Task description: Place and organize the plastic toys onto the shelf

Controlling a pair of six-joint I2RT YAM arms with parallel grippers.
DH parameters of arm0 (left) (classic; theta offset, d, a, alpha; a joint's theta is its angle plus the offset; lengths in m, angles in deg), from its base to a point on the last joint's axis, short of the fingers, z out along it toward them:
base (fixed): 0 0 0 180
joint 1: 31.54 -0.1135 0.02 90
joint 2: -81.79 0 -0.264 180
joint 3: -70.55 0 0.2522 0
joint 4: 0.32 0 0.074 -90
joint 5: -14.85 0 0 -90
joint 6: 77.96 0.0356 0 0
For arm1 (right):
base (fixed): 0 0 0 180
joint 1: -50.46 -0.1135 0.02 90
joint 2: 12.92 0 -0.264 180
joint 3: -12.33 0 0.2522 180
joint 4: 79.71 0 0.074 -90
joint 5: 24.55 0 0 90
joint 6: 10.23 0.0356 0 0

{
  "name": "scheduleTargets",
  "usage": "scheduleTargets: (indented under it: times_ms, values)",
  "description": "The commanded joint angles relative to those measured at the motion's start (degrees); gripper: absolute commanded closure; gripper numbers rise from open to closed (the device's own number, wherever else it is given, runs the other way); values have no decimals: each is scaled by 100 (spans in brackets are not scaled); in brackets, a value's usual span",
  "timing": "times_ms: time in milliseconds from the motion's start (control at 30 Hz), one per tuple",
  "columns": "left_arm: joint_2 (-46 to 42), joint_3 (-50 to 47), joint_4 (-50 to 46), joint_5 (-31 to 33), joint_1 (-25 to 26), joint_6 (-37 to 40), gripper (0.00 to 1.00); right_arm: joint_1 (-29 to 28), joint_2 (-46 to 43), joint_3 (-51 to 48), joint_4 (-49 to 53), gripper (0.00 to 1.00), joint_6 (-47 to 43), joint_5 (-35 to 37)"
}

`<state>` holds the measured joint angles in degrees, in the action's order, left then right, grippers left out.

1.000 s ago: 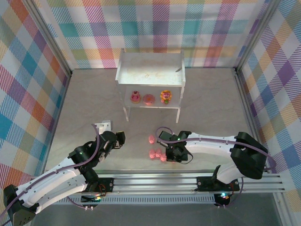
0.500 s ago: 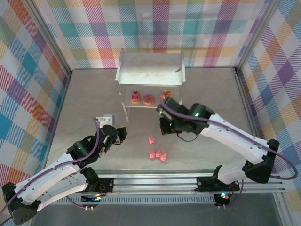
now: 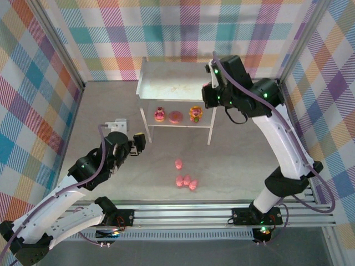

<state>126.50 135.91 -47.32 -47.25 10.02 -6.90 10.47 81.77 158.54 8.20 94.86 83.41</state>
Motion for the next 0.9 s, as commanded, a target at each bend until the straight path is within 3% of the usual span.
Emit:
scheduleTargets:
  times_ms: [0, 233, 533, 867]
  values:
    - [44, 157, -135, -166, -148, 174, 28, 327, 233, 348, 267, 85, -500, -346]
    - [192, 145, -30, -307, -236, 133, 28, 776, 510, 526, 176, 85, -622, -807]
    - [253, 101, 23, -395, -342, 112, 28, 810, 669, 727, 333, 86, -674, -1319]
    - [312, 77, 71, -588, -458, 100, 28, 810, 835, 942, 713, 85, -736, -1302]
